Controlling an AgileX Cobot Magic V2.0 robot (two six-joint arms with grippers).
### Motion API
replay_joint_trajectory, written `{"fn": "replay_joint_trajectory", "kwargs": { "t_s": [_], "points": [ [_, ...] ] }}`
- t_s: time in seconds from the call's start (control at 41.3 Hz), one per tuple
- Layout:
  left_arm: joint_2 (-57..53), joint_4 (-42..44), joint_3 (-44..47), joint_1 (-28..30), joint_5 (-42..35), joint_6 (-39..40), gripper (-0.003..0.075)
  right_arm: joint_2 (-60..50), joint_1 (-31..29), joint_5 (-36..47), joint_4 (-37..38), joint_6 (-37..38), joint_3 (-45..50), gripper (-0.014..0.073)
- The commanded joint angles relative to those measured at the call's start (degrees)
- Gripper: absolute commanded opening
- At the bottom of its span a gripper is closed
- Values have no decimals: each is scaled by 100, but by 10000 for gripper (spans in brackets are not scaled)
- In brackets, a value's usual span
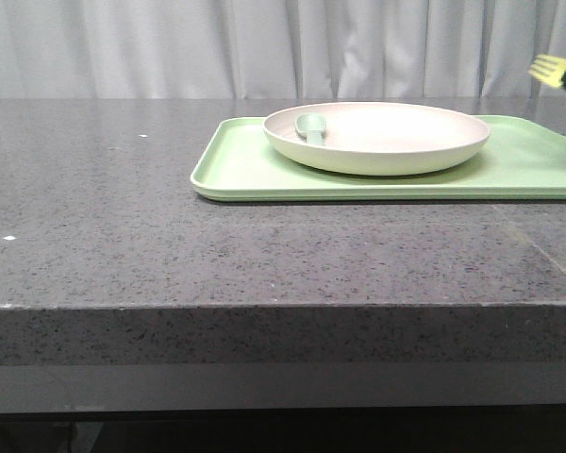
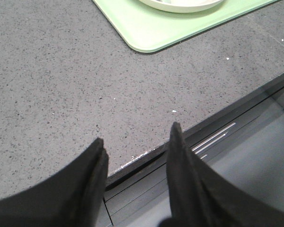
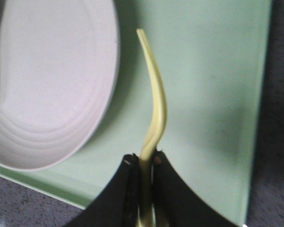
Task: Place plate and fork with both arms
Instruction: 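Lift the yellow fork out of the plate with the right gripper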
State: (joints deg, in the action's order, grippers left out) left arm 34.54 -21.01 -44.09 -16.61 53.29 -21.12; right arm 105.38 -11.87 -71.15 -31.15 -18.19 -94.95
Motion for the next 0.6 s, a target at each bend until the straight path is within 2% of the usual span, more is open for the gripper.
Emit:
{"fn": "replay_joint_trajectory", "kwargs": {
  "t_s": [0.0,0.121,0.339,0.58],
  "points": [
    [15,-133,-145,13,-330,-5,304,-18,-37,-250,-752,-281,-111,-116],
    [15,-133,-145,13,-340,-5,304,295,-37,-206,-1063,-283,-111,-116],
    [15,-133,-145,13,-340,-5,304,471,-37,69,-992,-283,-111,-111],
    [15,-133,-145,13,-340,-5,304,514,-37,222,-939,-283,-111,-10]
  ]
}}
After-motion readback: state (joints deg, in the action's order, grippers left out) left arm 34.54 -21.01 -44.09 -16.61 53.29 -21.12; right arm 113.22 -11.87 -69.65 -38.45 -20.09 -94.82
